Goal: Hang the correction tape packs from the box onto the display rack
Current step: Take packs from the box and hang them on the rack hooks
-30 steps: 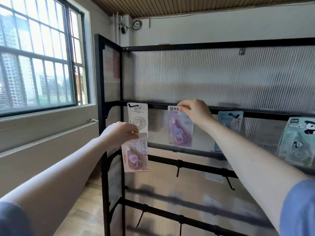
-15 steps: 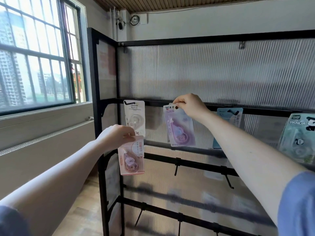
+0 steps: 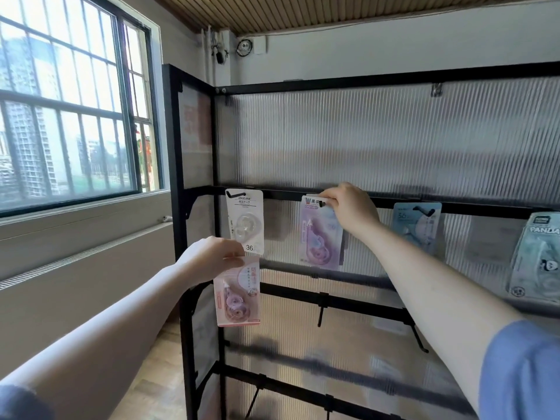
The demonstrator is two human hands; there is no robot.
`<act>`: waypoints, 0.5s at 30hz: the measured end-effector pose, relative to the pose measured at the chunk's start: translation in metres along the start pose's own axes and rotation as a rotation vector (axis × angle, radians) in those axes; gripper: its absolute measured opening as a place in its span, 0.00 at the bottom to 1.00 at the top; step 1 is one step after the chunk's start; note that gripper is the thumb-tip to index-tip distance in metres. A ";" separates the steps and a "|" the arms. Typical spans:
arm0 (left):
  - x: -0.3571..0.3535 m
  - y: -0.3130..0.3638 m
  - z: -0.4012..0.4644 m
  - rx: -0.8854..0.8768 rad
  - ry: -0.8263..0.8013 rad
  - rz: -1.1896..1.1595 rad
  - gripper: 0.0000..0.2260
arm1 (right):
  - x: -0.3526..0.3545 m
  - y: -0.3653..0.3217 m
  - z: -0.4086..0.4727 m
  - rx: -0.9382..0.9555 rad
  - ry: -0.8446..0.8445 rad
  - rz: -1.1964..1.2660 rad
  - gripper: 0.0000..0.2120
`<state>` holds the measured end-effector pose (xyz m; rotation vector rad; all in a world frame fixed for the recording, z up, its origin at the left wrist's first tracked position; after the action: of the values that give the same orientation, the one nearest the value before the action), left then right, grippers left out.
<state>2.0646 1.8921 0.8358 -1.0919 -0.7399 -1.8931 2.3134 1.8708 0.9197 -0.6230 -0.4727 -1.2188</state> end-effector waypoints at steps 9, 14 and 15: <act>-0.003 0.009 0.003 -0.036 -0.018 -0.027 0.06 | 0.018 0.006 -0.021 -0.006 0.065 -0.182 0.20; 0.002 0.024 0.004 -0.073 0.003 -0.037 0.07 | 0.046 0.020 -0.034 -0.059 0.060 -0.281 0.18; 0.004 0.029 0.005 -0.082 0.009 -0.039 0.07 | 0.053 0.023 -0.037 -0.070 0.062 -0.303 0.18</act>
<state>2.0901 1.8801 0.8437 -1.1260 -0.6885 -1.9749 2.3505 1.8132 0.9213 -0.5851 -0.4858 -1.5431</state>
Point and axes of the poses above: each hand's wrist, its own z-axis towards the middle knuckle, its own x-axis out of the back of the hand, y = z × x, the point moved 7 cm from there along z, towards the middle knuckle, and after that the axes turned 4 degrees about y, right-handed, at the moved point
